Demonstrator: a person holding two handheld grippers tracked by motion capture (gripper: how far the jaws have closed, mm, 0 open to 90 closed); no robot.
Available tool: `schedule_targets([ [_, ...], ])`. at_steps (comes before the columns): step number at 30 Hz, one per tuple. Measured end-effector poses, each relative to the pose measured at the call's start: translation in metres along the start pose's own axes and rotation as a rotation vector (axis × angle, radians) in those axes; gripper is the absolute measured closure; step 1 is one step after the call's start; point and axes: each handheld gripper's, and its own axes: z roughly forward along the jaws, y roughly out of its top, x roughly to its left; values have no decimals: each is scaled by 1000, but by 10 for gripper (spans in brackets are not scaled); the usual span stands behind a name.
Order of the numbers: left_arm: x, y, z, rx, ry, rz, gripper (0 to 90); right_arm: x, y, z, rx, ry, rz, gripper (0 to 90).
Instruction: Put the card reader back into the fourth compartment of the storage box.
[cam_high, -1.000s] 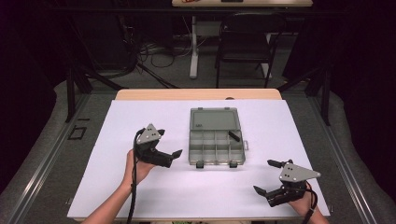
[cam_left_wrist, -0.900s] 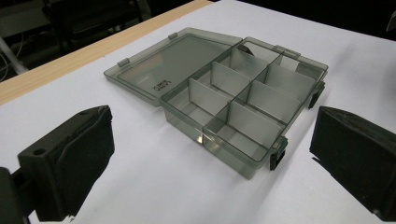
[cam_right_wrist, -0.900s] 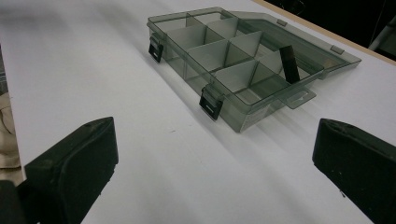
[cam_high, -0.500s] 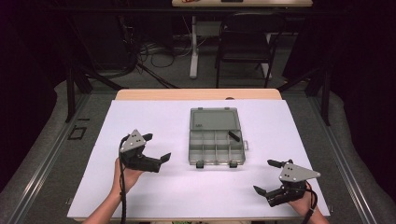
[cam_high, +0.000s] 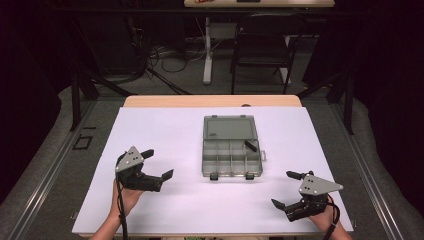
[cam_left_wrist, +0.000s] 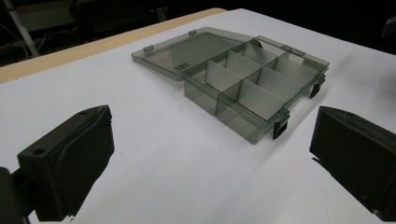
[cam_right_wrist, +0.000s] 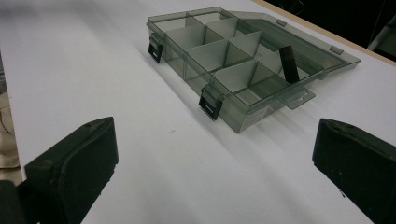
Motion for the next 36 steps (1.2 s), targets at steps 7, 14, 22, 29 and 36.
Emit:
schedule_targets([
  [7, -1, -7, -9, -13, 15, -7, 0, 0, 0, 0, 1, -1, 0, 0],
  [14, -5, -14, -15, -19, 14, -7, 0, 0, 0, 0, 2, 0, 1, 0],
  [22, -9, -22, -22, -18, 17, -14, 0, 0, 0, 0, 2, 0, 0, 0],
  [29, -13, -30, -30, -26, 29, -16, 0, 0, 0, 0, 2, -1, 2, 0],
  [36, -16, -39, -38, -20, 33, -20, 0, 0, 0, 0, 4, 1, 4, 0],
])
